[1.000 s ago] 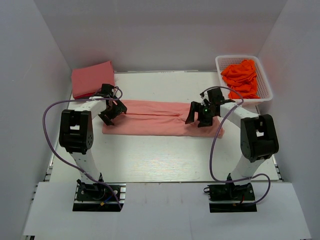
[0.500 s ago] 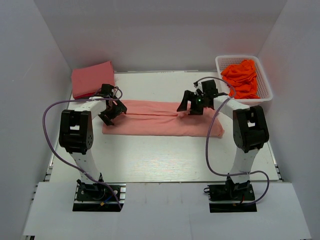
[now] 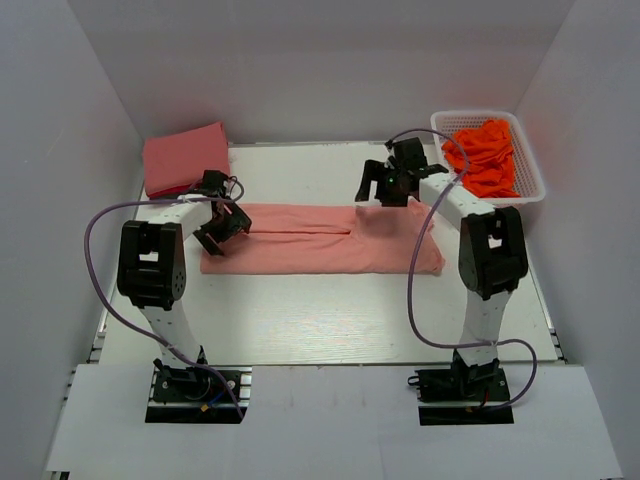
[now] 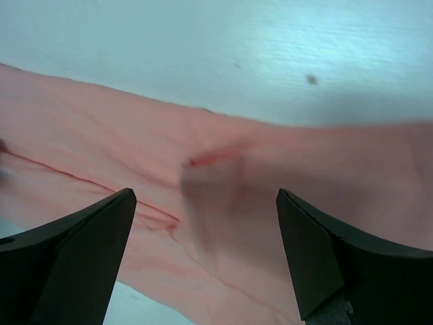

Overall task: Fold and stack the t-shirts
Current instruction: Rotate the tshirt 90 degrees

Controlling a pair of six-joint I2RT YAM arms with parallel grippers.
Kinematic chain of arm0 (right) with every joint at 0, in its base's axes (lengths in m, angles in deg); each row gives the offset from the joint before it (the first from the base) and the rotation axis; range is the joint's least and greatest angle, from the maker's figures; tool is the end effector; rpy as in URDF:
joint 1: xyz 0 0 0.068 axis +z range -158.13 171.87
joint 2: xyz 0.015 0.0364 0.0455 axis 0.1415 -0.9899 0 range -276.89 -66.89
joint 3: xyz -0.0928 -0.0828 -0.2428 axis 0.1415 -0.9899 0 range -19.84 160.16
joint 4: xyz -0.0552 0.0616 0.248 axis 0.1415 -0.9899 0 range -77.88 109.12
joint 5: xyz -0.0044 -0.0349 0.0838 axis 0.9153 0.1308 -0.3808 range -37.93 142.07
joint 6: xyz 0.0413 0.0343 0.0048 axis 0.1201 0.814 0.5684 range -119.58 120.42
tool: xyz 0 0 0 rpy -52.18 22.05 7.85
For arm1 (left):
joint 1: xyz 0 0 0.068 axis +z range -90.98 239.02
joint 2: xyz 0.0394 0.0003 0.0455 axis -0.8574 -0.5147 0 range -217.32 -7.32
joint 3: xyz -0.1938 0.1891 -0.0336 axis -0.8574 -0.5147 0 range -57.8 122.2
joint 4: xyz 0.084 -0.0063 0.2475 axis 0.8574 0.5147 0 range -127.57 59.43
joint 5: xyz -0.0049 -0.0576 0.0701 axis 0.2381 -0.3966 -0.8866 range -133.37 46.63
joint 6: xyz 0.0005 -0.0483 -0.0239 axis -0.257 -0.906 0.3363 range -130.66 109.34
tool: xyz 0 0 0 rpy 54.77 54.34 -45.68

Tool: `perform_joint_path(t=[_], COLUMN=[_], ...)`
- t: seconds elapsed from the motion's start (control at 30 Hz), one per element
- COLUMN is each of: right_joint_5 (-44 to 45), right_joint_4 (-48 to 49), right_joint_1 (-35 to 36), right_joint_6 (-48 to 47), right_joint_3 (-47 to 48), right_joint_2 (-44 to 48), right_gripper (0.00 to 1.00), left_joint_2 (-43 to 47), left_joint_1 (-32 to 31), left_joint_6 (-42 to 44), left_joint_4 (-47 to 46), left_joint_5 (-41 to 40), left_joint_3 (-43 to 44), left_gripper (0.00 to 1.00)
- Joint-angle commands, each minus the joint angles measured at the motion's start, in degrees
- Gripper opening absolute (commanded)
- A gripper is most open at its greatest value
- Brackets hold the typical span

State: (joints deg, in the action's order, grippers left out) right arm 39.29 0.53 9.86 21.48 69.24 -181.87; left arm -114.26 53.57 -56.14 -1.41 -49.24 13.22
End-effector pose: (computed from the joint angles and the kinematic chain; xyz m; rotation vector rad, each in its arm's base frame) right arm 0.4309 0.1482 0.2236 -0.0487 2.4014 0.5897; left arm 0.3630 -0.0309 0.1669 -0.9847 2.6373 -0.0605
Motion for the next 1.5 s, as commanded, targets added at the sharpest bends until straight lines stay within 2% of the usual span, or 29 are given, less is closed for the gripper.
perform_joint_path(t=[0.0, 0.03, 0.17, 0.3, 0.43, 0.53, 0.67, 0.8, 0.83, 0.87, 0.9, 0.97, 1.0, 1.03, 1.07, 1.1, 1.17, 1.2, 1.23, 1.27, 1.3, 1.33, 1.4, 1.43, 1.47], right_joint_5=[11.7, 15.98, 18.66, 20.07, 19.54, 18.49, 17.61, 15.51, 14.28, 13.4, 7.65, 1.83, 0.48, -1.18, -2.24, -3.65, -9.97, -11.99, -16.36, -17.36, -17.28, -14.67, -10.11, -8.77, -4.76], right_joint_4=[-6.98, -8.38, -12.78, -12.61, -12.7, -12.61, -12.96, -13.4, -11.92, -10.95, -7.64, -0.34, 0.56, 1.53, 1.45, 2.23, 6.6, 9.68, 16.15, 23.35, 26.29, 26.67, 20.39, 18.78, 13.89], right_joint_1=[-0.42, -0.51, -0.6, -0.6, -0.6, -0.77, -0.86, -1.21, -1.13, -1.04, -0.51, -0.33, 0.45, 0.72, 1.07, 1.25, 1.16, 1.25, 1.25, 1.42, 1.77, 1.95, 2.83, 2.92, 3.44], right_joint_6=[-1.46, -1.02, 2.05, 5.65, 7.76, 8.64, 8.91, 7.6, 6.11, 5.58, 4.96, 5.22, 5.22, 5.39, 5.48, 4.53, 3.73, 3.73, 3.99, 4.16, 4.69, 2.17, 0.04, -3.97, -4.44], right_joint_3=[-3.81, -6.26, -11.81, -18.14, -20.78, -20.35, -16.14, -7.9, -4.65, -3.4, 1.05, 5.12, 16.28, 21.26, 26.01, 42.07, 51.58, 51.29, 43.45, 39.63, 36.37, 31.64, 31.59, 32.2, 32.12], right_joint_2=[8.0, 9.93, 15.04, 17.51, 15.68, 13.03, 8.03, 0.21, -4.51, -6.03, -10.83, -14.73, -22.67, -25.79, -28.87, -36.82, -40.14, -38.58, -36.74, -32.54, -28.59, -26.98, -22.5, -21.7, -19.17], right_gripper=[0.9, 0.9, 0.9, 0.9, 0.9, 0.9, 0.9, 0.9, 0.9, 0.9, 0.9, 0.9, 0.9, 0.9, 0.9, 0.9, 0.9, 0.9, 0.9, 0.9, 0.9, 0.9, 0.9, 0.9, 0.9], left_joint_2=[0.85, 1.63, 3.4, 4.72, -2.9, -7.05, -8.64, -2.5, -1.01, 2.57, 4.78, 9.7, 14.25, 15.86, 16.84, 17.54, 17.55, 17.55, 15.64, 14.92, 14.3, 13.78, 14.29, 15.17, 16.4], left_joint_1=[0.0, 0.0, -0.52, -1.05, -1.58, -2.19, -2.72, -3.33, -4.03, -4.73, -6.92, -10.09, -14.02, -16.06, -18.17, -22.63, -25.91, -26.97, -28.63, -29.26, -29.26, -29.79, -29.79, -29.27, -29.26], left_joint_6=[0.65, 0.65, 1.87, 10.03, 18.21, 18.75, 14.81, 7.7, 6.9, 4.98, 4.96, 4.96, 7.91, 9.68, 11.18, 12.15, 15.4, 18.63, 20.32, 21.64, 23.48, 24.28, 24.91, 24.91, 24.04], left_joint_4=[6.64, 7.16, 5.86, -2.47, -2.51, 1.36, 4.36, 8.82, 10.66, 15.03, 16.3, 18.06, 16.33, 14.57, 10.11, 7.81, 7.6, 8.13, 8.13, 8.13, 9.0, 10.14, 13.13, 13.14, 13.14], left_joint_5=[-4.94, -4.94, -4.6, 0.15, 0.77, -0.8, -2.57, -6.33, -6.35, -3.91, -1.28, 5.22, 16.39, 24.25, 41.12, 46.94, 53.56, 55.42, 57.88, 61.03, 61.06, 58.02, 52.66, 45.67, 42.46], left_joint_3=[0.51, 1.13, 4.29, 6.84, 15.25, 18.1, 12.58, 0.37, -4.09, -6.31, -10.86, -14.41, -17.03, -17.58, -17.59, -16.28, -12.07, -7.7, -5.57, -1.72, -0.03, 1.47, 2.98, 2.98, 2.11], left_gripper=[1.0, 1.0, 1.0, 1.0, 1.0, 1.0, 1.0, 1.0, 1.0, 1.0, 1.0, 1.0, 1.0, 1.0, 1.0, 1.0, 1.0, 1.0, 1.0, 1.0, 1.0, 1.0, 1.0, 1.0, 1.0])
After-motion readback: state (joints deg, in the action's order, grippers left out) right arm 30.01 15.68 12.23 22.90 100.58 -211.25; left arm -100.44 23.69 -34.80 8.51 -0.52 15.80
